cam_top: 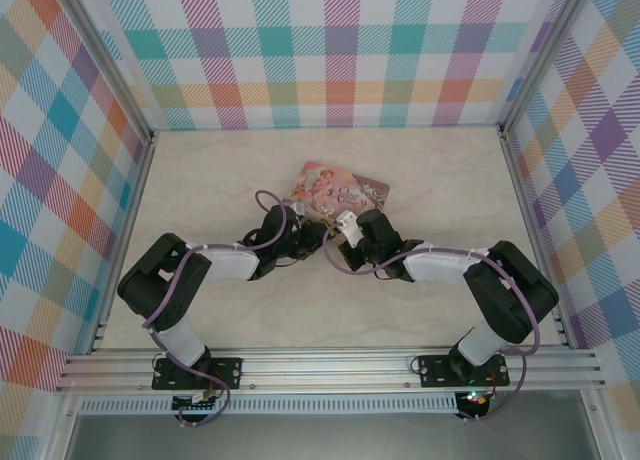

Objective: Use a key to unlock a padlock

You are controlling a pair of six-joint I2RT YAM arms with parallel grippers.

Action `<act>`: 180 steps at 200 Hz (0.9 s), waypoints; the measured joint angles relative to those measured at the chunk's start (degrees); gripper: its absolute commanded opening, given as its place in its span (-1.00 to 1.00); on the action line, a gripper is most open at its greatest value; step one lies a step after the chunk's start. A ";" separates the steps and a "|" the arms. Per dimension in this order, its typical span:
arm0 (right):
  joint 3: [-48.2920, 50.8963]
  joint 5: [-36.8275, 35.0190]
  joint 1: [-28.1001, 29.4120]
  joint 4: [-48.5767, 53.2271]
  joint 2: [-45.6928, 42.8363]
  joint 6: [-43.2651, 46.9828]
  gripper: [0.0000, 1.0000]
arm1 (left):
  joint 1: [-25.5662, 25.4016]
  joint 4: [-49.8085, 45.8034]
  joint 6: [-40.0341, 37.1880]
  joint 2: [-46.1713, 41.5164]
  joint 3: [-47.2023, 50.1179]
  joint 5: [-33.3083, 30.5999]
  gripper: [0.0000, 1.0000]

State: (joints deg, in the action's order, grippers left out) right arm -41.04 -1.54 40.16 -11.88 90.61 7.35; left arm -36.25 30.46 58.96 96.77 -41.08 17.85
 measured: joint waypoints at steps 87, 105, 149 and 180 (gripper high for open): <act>-0.81 -0.02 0.04 0.42 0.79 1.07 -0.89 | 0.00 -0.48 0.20 -0.20 0.00 -0.22 -1.00; -0.87 -0.02 0.04 0.44 0.85 1.11 -0.88 | 0.00 -0.48 0.20 -0.20 0.00 -0.22 -1.00; -1.16 0.15 0.04 0.44 0.85 1.05 -0.88 | 0.00 -0.42 0.20 -0.26 0.00 -0.20 -1.00; -1.11 0.57 0.04 -0.13 0.85 0.85 -0.87 | 0.00 -0.42 0.22 -0.33 0.00 -0.24 -1.00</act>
State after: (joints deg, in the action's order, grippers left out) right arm -42.15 -0.97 40.21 -12.01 91.46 8.21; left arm -36.25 30.04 59.18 96.44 -41.08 17.61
